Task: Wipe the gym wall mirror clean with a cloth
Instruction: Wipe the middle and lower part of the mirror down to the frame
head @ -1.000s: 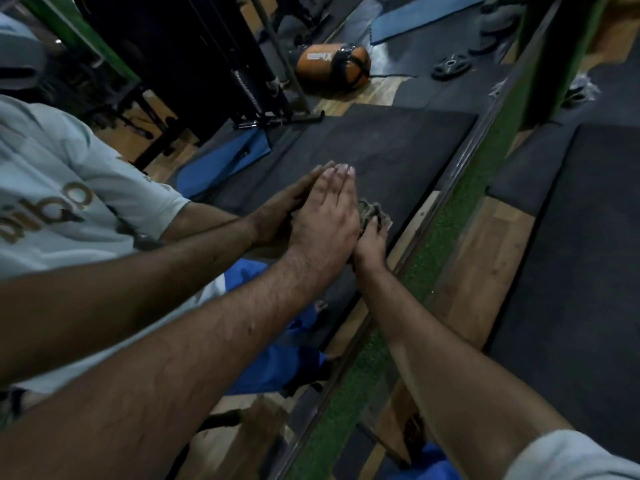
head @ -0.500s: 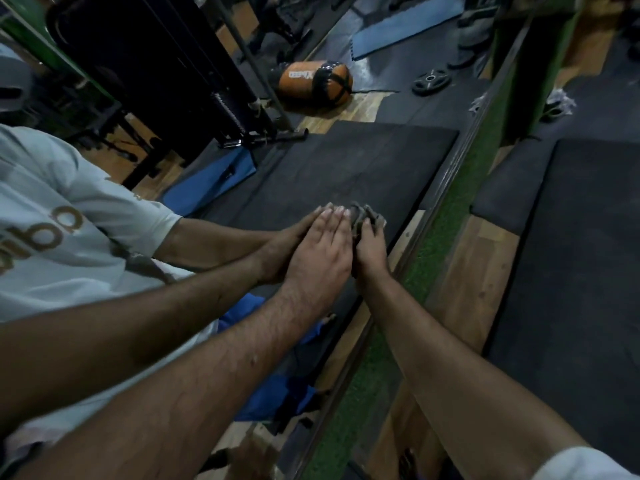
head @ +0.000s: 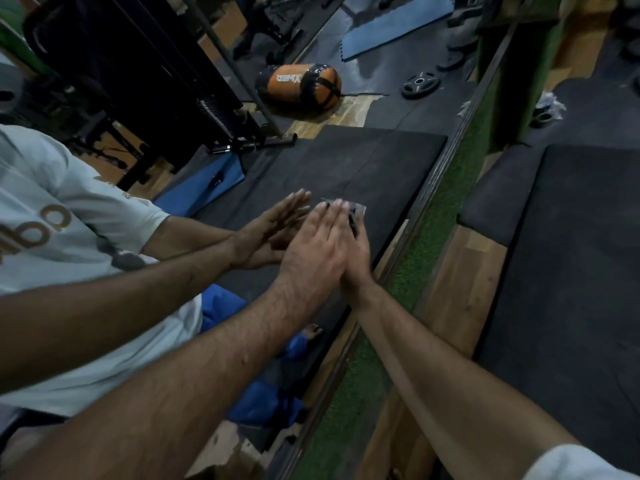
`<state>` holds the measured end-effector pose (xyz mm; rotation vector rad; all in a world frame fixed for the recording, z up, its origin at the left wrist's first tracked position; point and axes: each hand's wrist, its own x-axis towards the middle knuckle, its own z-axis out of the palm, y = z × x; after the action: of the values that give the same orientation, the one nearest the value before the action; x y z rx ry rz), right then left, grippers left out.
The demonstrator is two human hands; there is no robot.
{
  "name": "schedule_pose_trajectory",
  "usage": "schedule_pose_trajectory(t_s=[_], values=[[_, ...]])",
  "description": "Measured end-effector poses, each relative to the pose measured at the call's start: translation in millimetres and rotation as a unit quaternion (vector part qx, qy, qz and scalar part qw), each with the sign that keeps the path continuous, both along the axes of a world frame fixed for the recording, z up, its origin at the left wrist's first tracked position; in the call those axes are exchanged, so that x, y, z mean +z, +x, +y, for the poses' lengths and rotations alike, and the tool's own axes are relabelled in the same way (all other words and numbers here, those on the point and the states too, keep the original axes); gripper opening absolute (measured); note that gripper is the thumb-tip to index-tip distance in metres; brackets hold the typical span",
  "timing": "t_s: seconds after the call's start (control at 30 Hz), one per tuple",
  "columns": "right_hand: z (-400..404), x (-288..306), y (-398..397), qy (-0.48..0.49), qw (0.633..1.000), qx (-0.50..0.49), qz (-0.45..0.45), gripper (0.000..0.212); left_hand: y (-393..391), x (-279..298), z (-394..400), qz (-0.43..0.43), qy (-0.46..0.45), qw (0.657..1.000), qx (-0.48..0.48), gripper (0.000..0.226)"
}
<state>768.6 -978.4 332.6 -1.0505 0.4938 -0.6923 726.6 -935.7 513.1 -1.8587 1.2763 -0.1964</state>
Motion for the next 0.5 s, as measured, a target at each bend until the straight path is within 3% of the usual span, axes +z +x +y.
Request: schedule_pose_trajectory(t_s=[0.1, 0.2, 0.27, 0.4, 0.5], values=[[-7, -19, 6, 0.17, 0.982, -0.036, 0.069, 0.067, 19, -5, -7, -0.063, 0.037, 0.996, -0.055, 0.071], [-26, -18, 5, 0.29, 0.952, -0.041, 0.084, 0.038, 30, -8, -15, -0.089, 0.062, 0.992, -0.066, 0.07], [-51, -3, 10, 0.268, 0.959, -0.061, 0.071, 0.03, 34, -9, -25, -0.09, 0.036, 0.993, -0.06, 0.07], [-79, 8, 26, 0.148, 0.985, -0.063, 0.068, 0.06, 37, -14, -59, -0.073, 0.016, 0.995, -0.069, 0.072], [-81, -39, 35, 0.133, 0.984, -0.061, 0.1, 0.075, 43, -26, -81, -0.072, -0.002, 0.995, -0.066, 0.073]])
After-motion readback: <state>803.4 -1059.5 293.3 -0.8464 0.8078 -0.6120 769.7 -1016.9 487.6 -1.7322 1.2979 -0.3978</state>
